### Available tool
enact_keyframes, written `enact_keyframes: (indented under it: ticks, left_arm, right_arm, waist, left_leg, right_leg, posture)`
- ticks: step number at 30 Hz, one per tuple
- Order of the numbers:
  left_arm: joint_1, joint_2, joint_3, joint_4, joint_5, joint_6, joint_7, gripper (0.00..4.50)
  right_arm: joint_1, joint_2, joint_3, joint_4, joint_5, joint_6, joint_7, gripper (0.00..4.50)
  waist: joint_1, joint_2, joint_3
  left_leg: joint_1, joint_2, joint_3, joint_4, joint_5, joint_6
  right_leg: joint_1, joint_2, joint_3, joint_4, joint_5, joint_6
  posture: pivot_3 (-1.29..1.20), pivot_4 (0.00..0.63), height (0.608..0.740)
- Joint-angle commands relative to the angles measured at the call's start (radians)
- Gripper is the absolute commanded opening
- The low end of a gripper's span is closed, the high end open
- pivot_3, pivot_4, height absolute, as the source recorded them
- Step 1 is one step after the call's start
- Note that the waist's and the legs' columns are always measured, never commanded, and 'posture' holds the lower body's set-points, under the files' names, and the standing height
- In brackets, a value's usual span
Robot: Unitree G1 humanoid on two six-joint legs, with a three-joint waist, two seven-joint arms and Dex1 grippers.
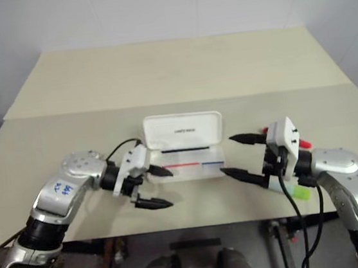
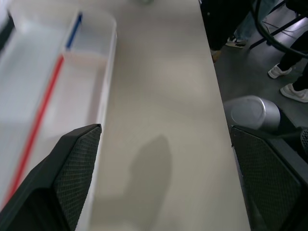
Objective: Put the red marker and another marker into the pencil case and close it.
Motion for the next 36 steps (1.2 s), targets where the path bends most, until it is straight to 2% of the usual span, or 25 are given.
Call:
enact_keyframes:
  ticks: [1,7,15,19,24,31,36]
  left_arm:
    - [0.009,0.016,0.059,-0.029,-0.045,-0.040,0.007,4.46]
    - [0.025,0.053,0.100,0.050,-0.036,-0.148,0.004,4.46]
    - [0.002,0.053,0.223,0.070,-0.166,-0.122,-0.002,4.46]
    - [-0.008,0.058,0.297,0.030,-0.268,-0.086,-0.011,4.46]
    - [-0.033,0.093,0.355,0.015,-0.356,-0.068,-0.045,4.46]
    - [-0.050,0.105,0.373,0.001,-0.398,-0.066,-0.023,4.46]
    - [-0.041,0.093,0.372,-0.015,-0.416,-0.073,-0.004,4.46]
  right_arm:
    - [-0.016,-0.008,-0.026,-0.012,0.031,0.008,0.009,4.50]
    - [-0.019,-0.045,-0.053,0.013,0.034,0.020,0.031,4.50]
    - [-0.017,-0.131,-0.126,0.078,0.044,0.054,0.069,4.50]
    - [-0.023,-0.186,-0.134,0.176,0.012,0.047,0.109,4.50]
    - [-0.102,-0.232,-0.111,0.377,-0.063,-0.009,0.159,4.50]
    - [-0.173,-0.271,-0.078,0.598,-0.154,-0.087,0.240,4.50]
    - [-0.261,-0.244,0.002,0.808,-0.259,-0.189,0.293,4.50]
  waist:
    - [0.000,0.000,0.000]
    - [0.000,0.000,0.000]
    - [0.000,0.000,0.000]
    - [-0.001,0.000,0.000]
    - [-0.004,0.001,0.000]
    - [-0.004,0.001,0.001]
    - [-0.005,0.001,0.001]
  left_leg:
    - [0.000,0.000,0.000,0.000,0.000,0.000]
    - [0.000,0.000,0.000,-0.001,0.000,0.000]
    - [-0.001,0.000,0.000,-0.001,-0.001,0.001]
    - [-0.001,0.000,0.000,-0.001,-0.001,0.001]
    - [-0.001,0.000,0.001,0.000,-0.001,0.001]
    - [-0.001,0.000,0.002,0.000,0.000,0.000]
    - [-0.001,-0.001,0.003,0.001,0.000,0.000]
  right_leg:
    - [0.000,0.000,0.000,0.000,0.000,0.000]
    - [0.000,0.000,0.000,-0.001,0.000,0.000]
    - [0.000,-0.001,0.000,-0.003,0.000,0.001]
    - [0.000,-0.001,-0.001,-0.003,0.000,0.001]
    - [0.000,0.000,0.000,-0.003,0.001,0.002]
    - [0.000,0.000,0.000,-0.004,0.001,0.002]
    - [0.000,0.000,0.001,-0.004,0.002,0.003]
  posture:
    - [0.00,0.150,0.740]
    - [0.00,0.150,0.740]
    - [0.00,0.150,0.740]
    - [0.00,0.150,0.740]
    - [0.00,0.150,0.740]
    - [0.00,0.150,0.740]
    - [0.00,0.150,0.740]
